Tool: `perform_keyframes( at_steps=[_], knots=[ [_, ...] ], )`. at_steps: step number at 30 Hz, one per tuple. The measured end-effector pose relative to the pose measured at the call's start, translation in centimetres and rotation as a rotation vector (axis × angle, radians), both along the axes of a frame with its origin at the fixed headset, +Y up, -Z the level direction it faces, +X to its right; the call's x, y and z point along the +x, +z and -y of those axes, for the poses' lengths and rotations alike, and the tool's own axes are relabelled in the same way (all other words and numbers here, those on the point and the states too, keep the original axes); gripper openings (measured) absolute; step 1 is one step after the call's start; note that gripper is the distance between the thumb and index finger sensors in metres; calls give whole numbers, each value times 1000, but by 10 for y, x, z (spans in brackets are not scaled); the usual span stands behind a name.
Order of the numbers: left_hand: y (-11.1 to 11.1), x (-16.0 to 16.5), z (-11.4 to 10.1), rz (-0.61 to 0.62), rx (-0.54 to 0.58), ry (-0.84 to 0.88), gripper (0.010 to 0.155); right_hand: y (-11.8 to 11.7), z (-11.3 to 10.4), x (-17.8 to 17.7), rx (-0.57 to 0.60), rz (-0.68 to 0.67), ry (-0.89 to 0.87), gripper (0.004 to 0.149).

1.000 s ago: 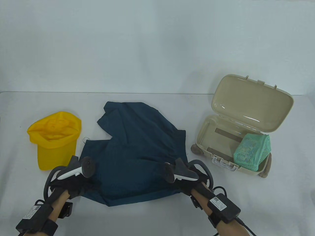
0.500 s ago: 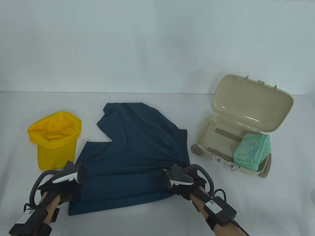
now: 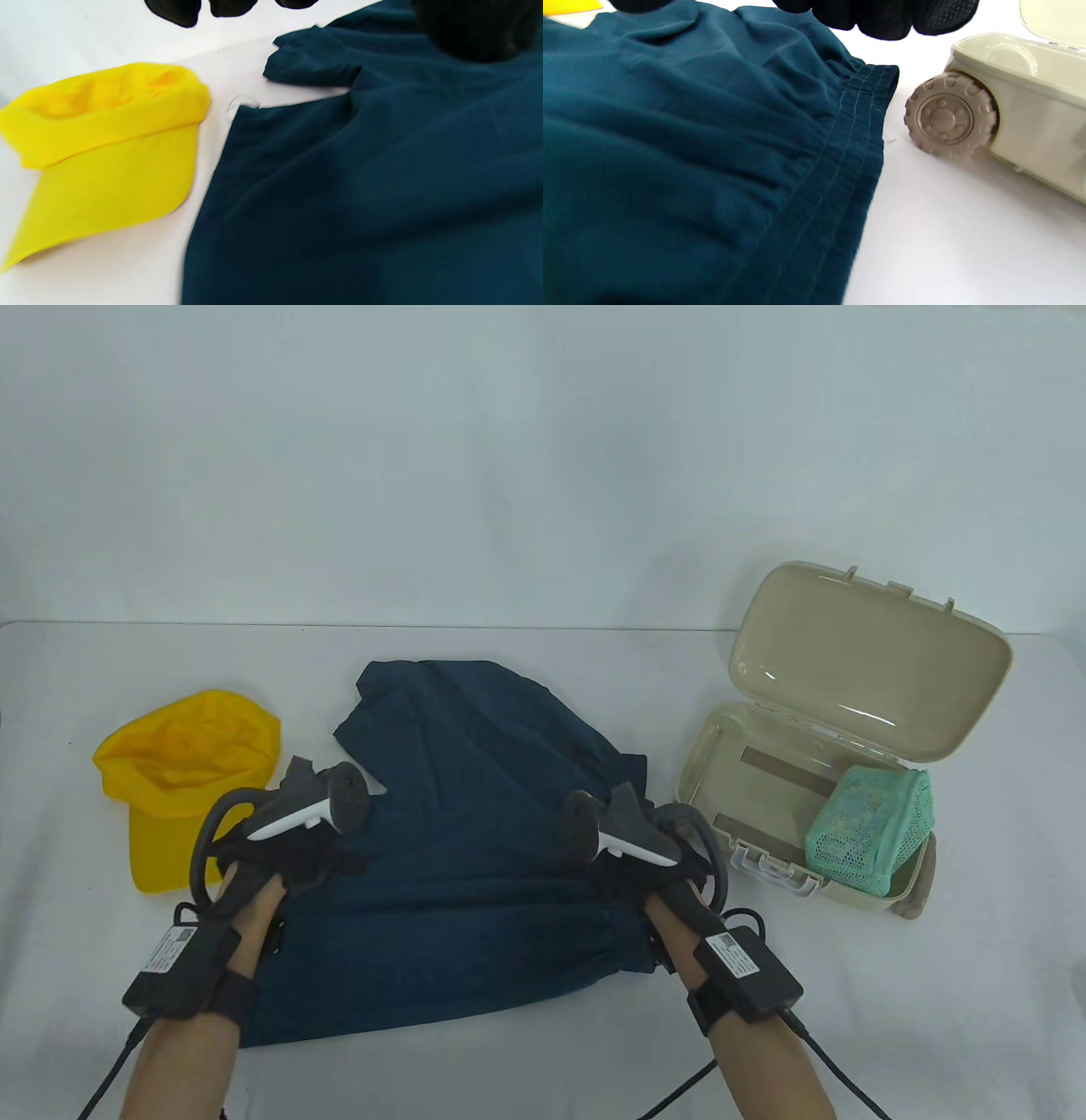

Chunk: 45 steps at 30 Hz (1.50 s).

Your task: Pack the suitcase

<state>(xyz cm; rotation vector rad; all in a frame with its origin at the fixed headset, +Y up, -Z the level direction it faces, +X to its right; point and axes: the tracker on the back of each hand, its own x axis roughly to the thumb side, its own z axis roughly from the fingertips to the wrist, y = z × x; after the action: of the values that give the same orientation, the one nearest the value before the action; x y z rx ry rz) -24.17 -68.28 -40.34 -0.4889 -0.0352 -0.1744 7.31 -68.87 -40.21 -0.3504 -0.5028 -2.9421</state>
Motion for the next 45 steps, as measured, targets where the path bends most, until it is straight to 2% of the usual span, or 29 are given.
perform_keyframes(
  at_steps=[7, 11, 18, 23, 26, 34, 41, 45],
  knots=[
    [-50, 28, 24, -43, 23, 106, 94, -39, 7, -11, -88, 113, -51, 90],
    [-64, 35, 46, -56, 24, 196, 92, -48, 17, -21, -89, 111, -28, 91],
    [-72, 27, 82, -64, -75, 132, 89, -64, 41, -24, -131, 180, -18, 92],
    [-67, 13, 79, -65, -32, 80, 88, -73, 63, -26, -194, 217, 22, 93],
    [-63, -1, 77, -101, -5, -16, 87, -77, 66, -31, -184, 209, 64, 94],
    [-54, -21, 75, -133, 40, -82, 85, -85, 71, -34, -190, 214, 101, 94],
    [-51, -15, 71, -133, 2, -76, 87, -85, 68, -35, -211, 215, 112, 94],
    [-40, -16, 55, -131, 21, -37, 89, -83, 43, -39, -190, 165, 92, 93]
  ],
)
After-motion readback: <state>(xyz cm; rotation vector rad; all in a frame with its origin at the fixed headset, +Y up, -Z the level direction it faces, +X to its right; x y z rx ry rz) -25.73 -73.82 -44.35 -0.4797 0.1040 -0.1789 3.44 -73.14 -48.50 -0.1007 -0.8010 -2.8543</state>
